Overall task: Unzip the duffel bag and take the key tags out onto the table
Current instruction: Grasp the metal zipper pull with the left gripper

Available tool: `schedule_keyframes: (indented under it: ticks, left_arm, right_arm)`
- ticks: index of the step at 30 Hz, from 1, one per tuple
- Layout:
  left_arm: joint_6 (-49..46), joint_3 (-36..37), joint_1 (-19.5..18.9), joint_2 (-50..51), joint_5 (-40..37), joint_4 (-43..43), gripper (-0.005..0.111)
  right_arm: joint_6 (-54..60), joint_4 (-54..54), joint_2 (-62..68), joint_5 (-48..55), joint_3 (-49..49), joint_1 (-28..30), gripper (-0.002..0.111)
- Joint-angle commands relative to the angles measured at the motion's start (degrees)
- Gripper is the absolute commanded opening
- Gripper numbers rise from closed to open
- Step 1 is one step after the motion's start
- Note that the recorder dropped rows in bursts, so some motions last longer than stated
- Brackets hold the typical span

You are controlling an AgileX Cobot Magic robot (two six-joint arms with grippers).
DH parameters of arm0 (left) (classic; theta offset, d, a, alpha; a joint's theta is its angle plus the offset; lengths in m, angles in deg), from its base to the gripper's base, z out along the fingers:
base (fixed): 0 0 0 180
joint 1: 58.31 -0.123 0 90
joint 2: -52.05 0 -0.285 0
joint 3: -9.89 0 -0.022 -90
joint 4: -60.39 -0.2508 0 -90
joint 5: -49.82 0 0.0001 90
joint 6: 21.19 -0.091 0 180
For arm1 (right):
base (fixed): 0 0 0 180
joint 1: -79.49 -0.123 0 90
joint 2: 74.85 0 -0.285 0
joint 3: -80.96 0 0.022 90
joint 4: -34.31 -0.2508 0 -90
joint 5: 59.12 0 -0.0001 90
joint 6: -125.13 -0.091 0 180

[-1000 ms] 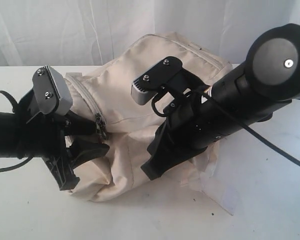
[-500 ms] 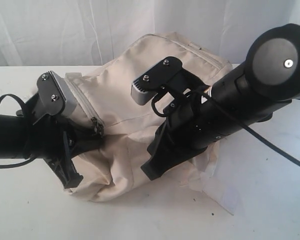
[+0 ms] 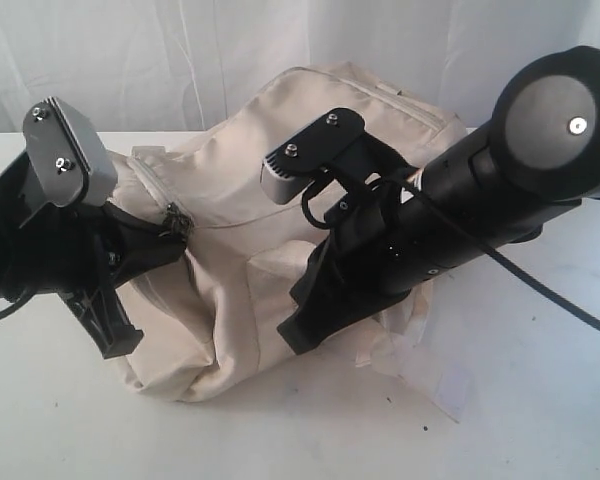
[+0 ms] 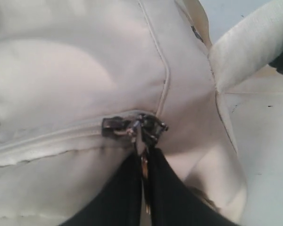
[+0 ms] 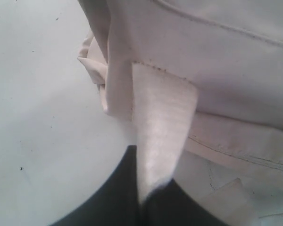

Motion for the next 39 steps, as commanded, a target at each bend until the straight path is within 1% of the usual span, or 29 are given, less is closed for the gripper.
schedule_keyframes:
  ticks: [1,2,4,6,7,9,11,13,15,19,20,25,29,30,33,36,39]
  left_arm:
    - [3.7,1.2,0.1,-1.9,-4.0,-1.5,0.005]
    - [3.8,1.5,0.1,-1.9,-5.2,-2.4,0.009]
    - [4.9,2.1,0.1,-1.9,-7.9,-4.0,0.022]
    - [6.0,2.1,0.1,-1.9,-9.2,-5.0,0.031]
    - [6.4,2.1,0.1,-1.9,-9.2,-4.9,0.034]
    - [6.5,2.1,0.1,-1.9,-9.2,-4.9,0.037]
    - [6.5,2.1,0.1,-1.9,-8.8,-4.9,0.035]
    - [6.5,2.1,0.1,-1.9,-8.5,-5.4,0.032]
    - [6.5,2.1,0.1,-1.9,-7.9,-5.4,0.023]
    - [6.5,2.1,0.1,-1.9,-6.9,-5.4,0.003]
    - [6.5,2.1,0.1,-1.9,-6.9,-5.4,0.000]
    - [6.7,2.1,0.1,-3.6,-6.9,-5.4,0.000]
    - [9.6,2.1,0.1,-4.8,-6.1,-5.8,0.000]
    - [9.7,2.2,0.1,-4.8,-6.1,-5.9,0.001]
    - [9.7,2.2,0.1,-4.8,-6.3,-6.4,0.011]
    - [12.2,2.2,0.1,-4.8,-6.1,-6.9,0.026]
    - [16.7,2.3,0.1,-4.8,-6.1,-9.6,0.043]
  right_arm:
    - [-0.2,0.3,-0.9,1.4,0.2,0.0,0.000]
    - [-0.2,0.3,-0.9,1.3,0.2,0.0,0.000]
    - [-0.2,0.3,-0.9,1.3,0.2,0.0,0.000]
    - [-0.2,0.3,-0.9,1.3,0.2,0.0,0.000]
    - [-0.2,0.3,-0.9,1.3,0.2,0.0,0.000]
    - [-0.2,0.3,-0.9,1.4,0.2,0.0,0.000]
    - [-0.2,0.3,-0.9,1.5,0.2,0.0,0.000]
    - [-0.2,0.3,-0.9,1.5,0.2,0.0,0.000]
    - [-0.2,0.3,-0.9,1.5,0.2,0.0,0.000]
    - [-0.2,0.3,-0.9,1.5,0.2,0.0,0.000]
    - [-0.2,0.3,-0.9,1.5,0.2,0.0,0.000]
    - [-0.2,0.3,-0.9,1.5,0.2,0.0,0.000]
    - [-0.2,0.3,-0.9,1.5,0.2,0.0,0.000]
    - [-0.2,0.3,-0.9,1.5,0.2,0.0,0.000]
    - [-0.2,0.3,-0.9,1.5,0.2,0.0,0.000]
    - [-0.2,0.3,-0.9,1.5,0.2,0.0,0.000]
    - [-0.2,0.3,-0.9,1.5,0.2,0.0,0.000]
